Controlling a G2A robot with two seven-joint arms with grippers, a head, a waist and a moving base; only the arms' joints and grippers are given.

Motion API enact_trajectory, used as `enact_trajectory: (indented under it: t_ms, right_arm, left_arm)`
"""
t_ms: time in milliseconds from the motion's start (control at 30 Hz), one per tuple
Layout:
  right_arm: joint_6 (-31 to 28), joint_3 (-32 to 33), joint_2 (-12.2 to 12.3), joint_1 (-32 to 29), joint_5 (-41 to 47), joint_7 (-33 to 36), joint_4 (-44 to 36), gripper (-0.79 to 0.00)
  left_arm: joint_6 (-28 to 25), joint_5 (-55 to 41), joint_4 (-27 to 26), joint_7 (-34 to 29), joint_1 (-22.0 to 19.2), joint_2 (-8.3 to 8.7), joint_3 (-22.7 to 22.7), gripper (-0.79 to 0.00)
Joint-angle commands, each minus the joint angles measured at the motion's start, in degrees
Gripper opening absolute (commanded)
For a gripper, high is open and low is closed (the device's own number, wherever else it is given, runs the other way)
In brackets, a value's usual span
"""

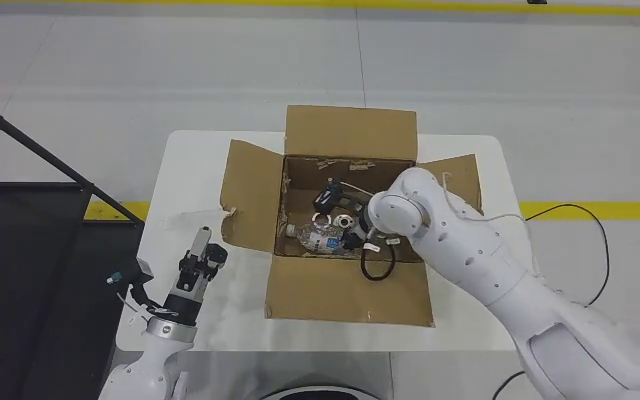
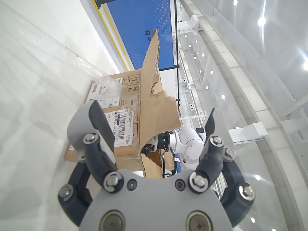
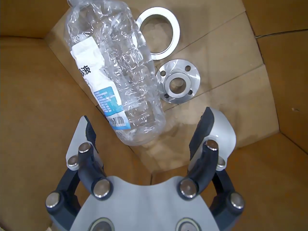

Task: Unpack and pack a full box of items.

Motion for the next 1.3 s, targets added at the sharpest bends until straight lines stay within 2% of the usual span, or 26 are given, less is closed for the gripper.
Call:
enact_trajectory:
  t_ms: [0,67,100,133,200,367,467,633,667,767,833,1033,1267]
  right_arm:
    - [-0.11,-0.39,-0.24,0.0,-0.32,1.03,-0.07,0.0]
    - [-0.01,-0.88,-0.52,0.03,-0.77,2.06,0.01,0.0]
    - [0.12,-1.04,-0.68,0.06,-0.83,2.32,0.13,-0.08]
    - [0.08,-1.2,-0.85,0.04,-0.77,2.51,0.28,-0.126]
    - [0.05,-1.56,-1.2,0.14,-0.65,3.3,0.92,-0.105]
    - [0.58,-2.55,-2.24,0.63,-1.34,3.98,2.77,-0.154]
    - [1.0,-2.96,-2.83,0.92,-2.21,3.47,3.97,-0.246]
    - [0.97,-3.36,-3.69,1.08,-3.19,2.18,5.77,-0.323]
    - [0.93,-3.34,-3.84,1.11,-3.16,2.08,6.11,-0.406]
    - [0.66,-3.22,-4.18,1.22,-3.24,1.89,6.88,-0.533]
    - [0.45,-2.91,-4.28,1.31,-3.17,1.9,7.09,-0.779]
    - [-1.4,-0.85,-3.74,0.94,-2.54,1.88,5.38,-0.785]
    - [-3.56,4.35,-1.1,-1.57,-2.26,2.63,0.15,-0.785]
  left_arm:
    - [0.0,0.0,0.0,0.0,0.0,0.0,0.0,0.0]
    - [0.0,0.0,0.0,0.0,0.0,0.0,0.0,0.0]
    - [0.0,0.0,0.0,0.0,0.0,0.0,0.0,0.0]
    - [0.0,0.0,0.0,0.0,0.0,0.0,0.0,0.0]
    - [0.0,0.0,0.0,0.0,0.0,0.0,0.0,0.0]
    - [0.0,0.0,0.0,0.0,0.0,0.0,0.0,0.0]
    - [0.0,0.0,0.0,0.0,0.0,0.0,0.0,0.0]
    - [0.0,0.0,0.0,0.0,0.0,0.0,0.0,0.0]
    - [0.0,0.0,0.0,0.0,0.0,0.0,0.0,0.0]
    - [0.0,0.0,0.0,0.0,0.0,0.0,0.0,0.0]
    - [0.0,0.0,0.0,0.0,0.0,0.0,0.0,0.0]
    - [0.0,0.0,0.0,0.0,0.0,0.0,0.0,0.0]
    - [0.0,0.0,0.0,0.0,0.0,0.0,0.0,0.0]
